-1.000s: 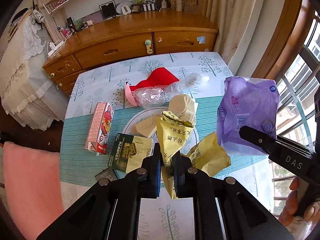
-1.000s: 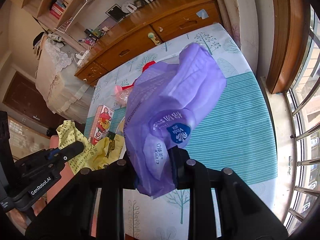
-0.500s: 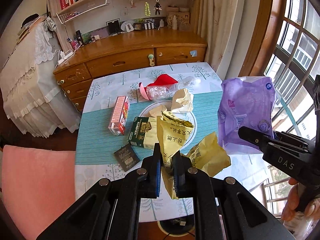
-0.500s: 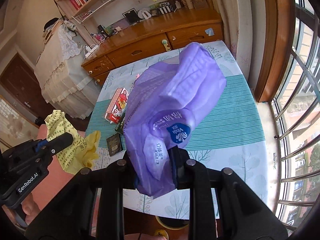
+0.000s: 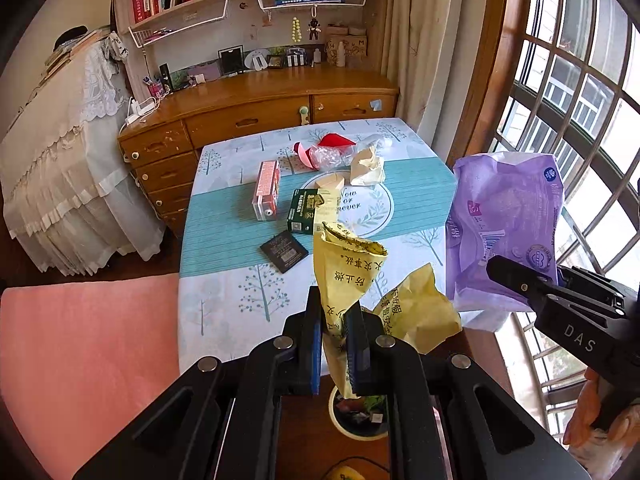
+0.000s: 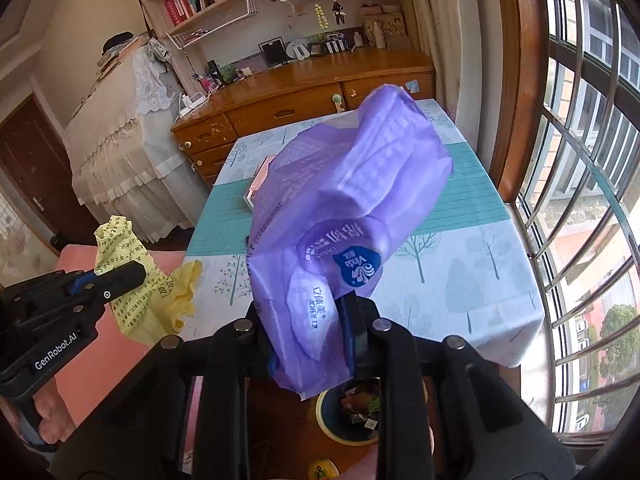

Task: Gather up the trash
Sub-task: 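Carry the yellow paper and purple bag over the bin and open both tools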

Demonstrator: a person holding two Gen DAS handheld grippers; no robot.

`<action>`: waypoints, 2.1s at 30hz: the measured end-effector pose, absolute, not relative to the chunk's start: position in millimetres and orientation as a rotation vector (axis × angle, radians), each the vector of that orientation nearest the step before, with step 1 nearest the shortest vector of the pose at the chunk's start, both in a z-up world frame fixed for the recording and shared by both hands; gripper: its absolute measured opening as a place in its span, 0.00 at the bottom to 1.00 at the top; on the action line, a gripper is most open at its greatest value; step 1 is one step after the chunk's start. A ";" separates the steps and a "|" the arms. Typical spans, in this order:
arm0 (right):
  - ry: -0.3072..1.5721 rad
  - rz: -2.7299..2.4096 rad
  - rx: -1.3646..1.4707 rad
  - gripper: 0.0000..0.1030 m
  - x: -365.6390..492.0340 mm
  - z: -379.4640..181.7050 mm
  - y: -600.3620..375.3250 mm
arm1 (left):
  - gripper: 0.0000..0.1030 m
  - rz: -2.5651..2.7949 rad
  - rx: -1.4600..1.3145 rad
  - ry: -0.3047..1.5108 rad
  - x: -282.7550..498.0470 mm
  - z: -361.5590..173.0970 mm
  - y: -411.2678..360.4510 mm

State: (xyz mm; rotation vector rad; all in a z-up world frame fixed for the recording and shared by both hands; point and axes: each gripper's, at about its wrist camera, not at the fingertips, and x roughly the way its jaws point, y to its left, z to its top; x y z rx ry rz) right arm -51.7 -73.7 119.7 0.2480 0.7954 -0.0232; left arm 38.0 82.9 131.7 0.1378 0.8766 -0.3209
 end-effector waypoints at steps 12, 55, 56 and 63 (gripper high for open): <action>0.910 -0.058 0.244 0.20 -151.6 90.4 -16.9 | 0.10 -0.370 0.103 0.969 -39.2 96.4 135.5; 1.515 -0.026 0.397 0.29 -78.7 -462.0 -129.4 | 0.67 -0.279 0.099 1.563 31.3 -474.4 24.1; 1.516 -0.025 0.405 0.41 -78.2 -463.1 -133.3 | 0.73 -0.269 0.101 1.562 32.9 -475.6 26.8; 1.495 -0.029 0.423 0.51 -69.9 -463.7 -131.7 | 0.79 -0.258 0.074 1.536 42.6 -463.6 43.0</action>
